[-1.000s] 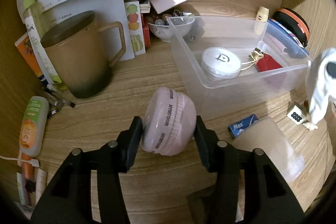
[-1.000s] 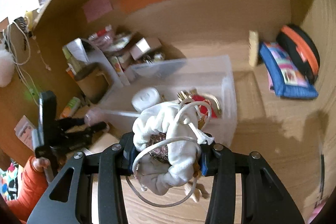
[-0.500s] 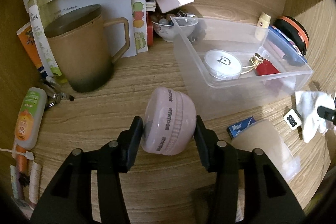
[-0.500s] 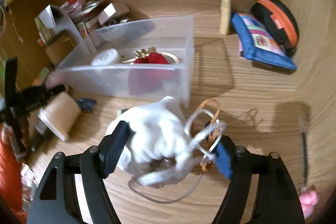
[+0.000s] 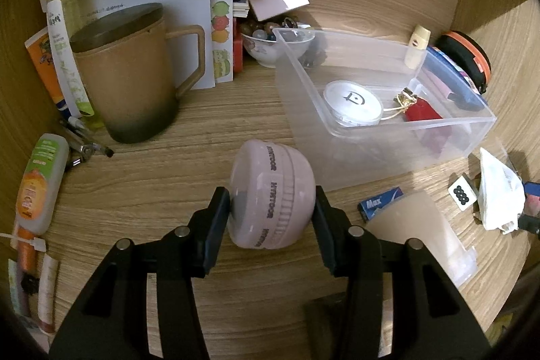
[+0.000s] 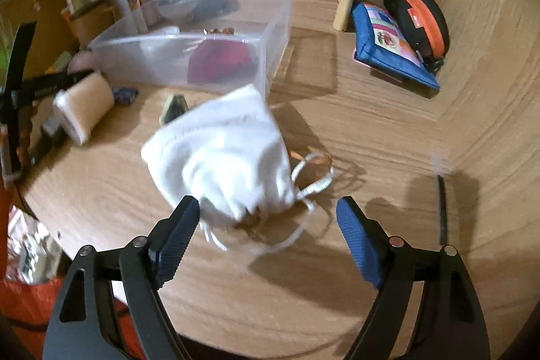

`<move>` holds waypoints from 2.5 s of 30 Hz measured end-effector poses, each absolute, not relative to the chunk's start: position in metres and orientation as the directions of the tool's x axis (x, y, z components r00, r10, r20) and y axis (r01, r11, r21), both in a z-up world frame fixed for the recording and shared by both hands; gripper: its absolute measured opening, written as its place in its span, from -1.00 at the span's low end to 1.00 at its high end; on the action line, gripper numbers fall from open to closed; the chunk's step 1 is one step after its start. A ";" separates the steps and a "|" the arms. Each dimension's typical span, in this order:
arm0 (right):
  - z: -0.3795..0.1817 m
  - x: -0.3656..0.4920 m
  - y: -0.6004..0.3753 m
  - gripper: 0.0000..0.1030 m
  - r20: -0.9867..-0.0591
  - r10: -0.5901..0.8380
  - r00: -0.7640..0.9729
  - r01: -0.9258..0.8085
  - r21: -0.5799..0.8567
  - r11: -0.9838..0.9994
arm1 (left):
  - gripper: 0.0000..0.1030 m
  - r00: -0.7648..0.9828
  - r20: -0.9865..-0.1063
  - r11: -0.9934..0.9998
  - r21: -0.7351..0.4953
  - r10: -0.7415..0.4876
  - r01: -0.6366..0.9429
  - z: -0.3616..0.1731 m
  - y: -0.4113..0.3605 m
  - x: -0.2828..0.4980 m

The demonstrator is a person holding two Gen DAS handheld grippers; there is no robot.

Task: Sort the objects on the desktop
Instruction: 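Lift the pink cleanser and white pouch and carry both toward the clear box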

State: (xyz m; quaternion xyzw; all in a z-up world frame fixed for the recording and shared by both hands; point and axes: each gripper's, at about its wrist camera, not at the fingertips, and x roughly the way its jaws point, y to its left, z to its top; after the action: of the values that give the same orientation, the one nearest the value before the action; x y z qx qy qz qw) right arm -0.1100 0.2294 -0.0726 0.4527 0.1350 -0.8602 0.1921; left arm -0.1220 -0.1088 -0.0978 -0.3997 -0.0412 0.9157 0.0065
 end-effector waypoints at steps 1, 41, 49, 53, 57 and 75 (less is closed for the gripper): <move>-0.072 -0.107 0.230 0.58 -0.829 -0.198 -0.523 0.453 -0.074 -0.888 | -0.07 -0.681 -0.731 -0.996 -0.084 0.047 0.021 -0.098 -0.109 -0.122; -0.057 -0.140 0.172 0.05 -0.768 -0.392 -0.506 0.570 0.043 -0.821 | -0.21 -0.713 -0.698 -0.988 -0.148 0.072 0.045 -0.069 -0.111 -0.101; -0.032 -0.145 0.180 0.05 -0.706 -0.455 -0.543 0.554 0.106 -0.826 | -0.21 -0.749 -0.658 -0.988 -0.149 0.078 0.028 -0.045 -0.103 -0.096; -0.018 -0.146 0.185 0.05 -0.671 -0.486 -0.560 0.551 0.136 -0.823 | -0.21 -0.763 -0.640 -0.988 -0.154 0.086 0.018 -0.035 -0.098 -0.096; -0.007 -0.148 0.187 0.05 -0.638 -0.509 -0.578 0.549 0.158 -0.821 | -0.21 -0.771 -0.629 -0.987 -0.158 0.098 0.003 -0.027 -0.093 -0.098; 0.009 -0.179 0.166 0.05 -0.565 -0.595 -0.572 0.580 0.235 -0.780 | -0.21 -0.780 -0.609 -0.987 -0.149 0.142 -0.063 -0.007 -0.066 -0.127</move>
State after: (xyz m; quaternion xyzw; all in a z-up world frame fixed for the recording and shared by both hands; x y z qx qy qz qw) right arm -0.1794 0.1661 0.0091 0.3230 -0.0120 -0.8864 0.3313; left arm -0.1273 -0.0657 -0.0067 -0.3269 -0.0602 0.9416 0.0544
